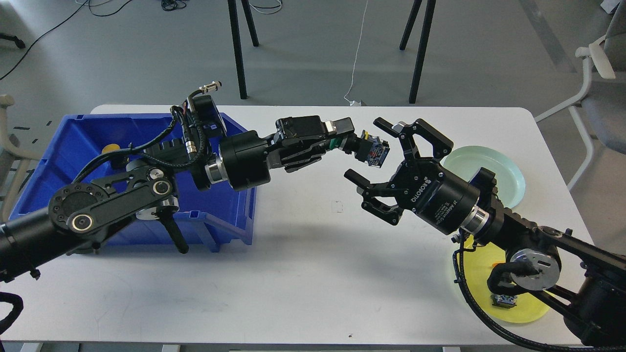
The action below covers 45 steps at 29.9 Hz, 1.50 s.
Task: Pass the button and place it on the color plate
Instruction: 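Close the right gripper on the green button held by the left gripper, then open the left gripper and pull the right gripper away with the button, then lower the green button onto the pale green plate and release it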
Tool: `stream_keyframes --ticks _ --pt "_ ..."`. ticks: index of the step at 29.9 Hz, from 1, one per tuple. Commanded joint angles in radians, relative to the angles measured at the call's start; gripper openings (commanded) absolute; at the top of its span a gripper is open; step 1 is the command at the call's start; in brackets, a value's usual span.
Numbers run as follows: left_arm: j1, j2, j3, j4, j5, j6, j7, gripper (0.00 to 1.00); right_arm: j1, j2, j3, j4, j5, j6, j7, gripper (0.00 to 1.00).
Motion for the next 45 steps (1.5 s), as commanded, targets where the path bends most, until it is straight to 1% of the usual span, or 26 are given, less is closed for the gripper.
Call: stream_keyframes --ticks 1,2,4,5,9,12,13,14,17,19,21,24,29,33,36,41,44,45 --pt "0.000 0.002 -0.001 0.000 0.000 0.000 0.000 0.06 -0.009 0.002 -0.002 0.007 0.000 0.003 0.003 0.72" --pt "0.000 0.002 -0.001 0.001 0.000 0.000 0.000 0.06 -0.010 0.002 -0.002 0.010 -0.005 0.004 0.006 0.52" --pt "0.000 0.001 -0.001 0.001 0.000 0.000 0.000 0.06 -0.010 0.002 -0.002 0.012 -0.015 0.003 0.009 0.22" --pt "0.000 0.001 -0.001 0.001 0.000 0.002 0.000 0.06 -0.010 0.002 -0.002 0.012 -0.015 -0.003 0.011 0.17" --pt "0.002 0.002 -0.003 0.001 0.000 0.002 0.000 0.07 -0.010 0.000 0.002 0.015 -0.014 -0.004 0.014 0.02" --pt "0.002 0.002 -0.003 0.001 0.000 0.002 0.000 0.09 -0.012 -0.001 0.005 0.015 -0.012 -0.004 0.014 0.01" --pt "0.002 0.002 -0.003 0.001 0.000 0.002 0.000 0.14 -0.012 0.000 0.005 0.015 -0.012 -0.005 0.014 0.01" --pt "0.002 0.002 -0.003 0.001 0.000 0.003 0.000 0.23 -0.013 0.000 0.005 0.016 -0.012 -0.005 0.015 0.01" --pt "0.006 0.002 -0.003 0.000 -0.002 0.011 0.000 0.68 -0.016 0.000 0.005 0.015 -0.012 -0.005 0.015 0.01" --pt "0.014 0.001 -0.003 0.000 -0.002 0.006 0.000 0.72 -0.018 0.000 0.003 0.015 -0.012 -0.005 0.015 0.01" --pt "0.017 -0.001 -0.006 0.000 -0.002 0.009 0.000 0.79 -0.027 0.000 0.005 0.016 -0.012 -0.004 0.015 0.01" --pt "0.017 -0.015 -0.008 0.001 -0.003 0.011 0.000 0.82 -0.036 -0.003 0.008 0.016 -0.012 -0.004 0.017 0.01" --pt "0.018 -0.024 -0.011 0.017 -0.008 0.015 0.000 0.82 -0.073 -0.024 0.020 0.016 -0.012 -0.002 0.017 0.01" --pt "0.020 -0.039 -0.011 0.027 -0.011 0.014 0.000 0.83 -0.113 -0.090 0.066 0.007 -0.015 -0.002 0.018 0.01" --pt "0.023 -0.039 -0.012 0.027 -0.011 0.015 0.000 0.83 -0.139 -0.159 0.110 -0.045 -0.022 -0.013 0.018 0.01" --pt "0.023 -0.041 -0.012 0.027 -0.011 0.015 0.000 0.83 -0.138 -0.250 0.130 -0.213 -0.054 -0.091 0.018 0.01" --pt "0.025 -0.041 -0.012 0.027 -0.011 0.015 0.000 0.83 -0.130 -0.258 0.129 -0.316 -0.187 -0.163 0.009 0.01" --pt "0.025 -0.041 -0.012 0.027 -0.011 0.015 0.000 0.83 -0.130 -0.258 0.120 -0.335 -0.247 -0.212 0.003 0.01"
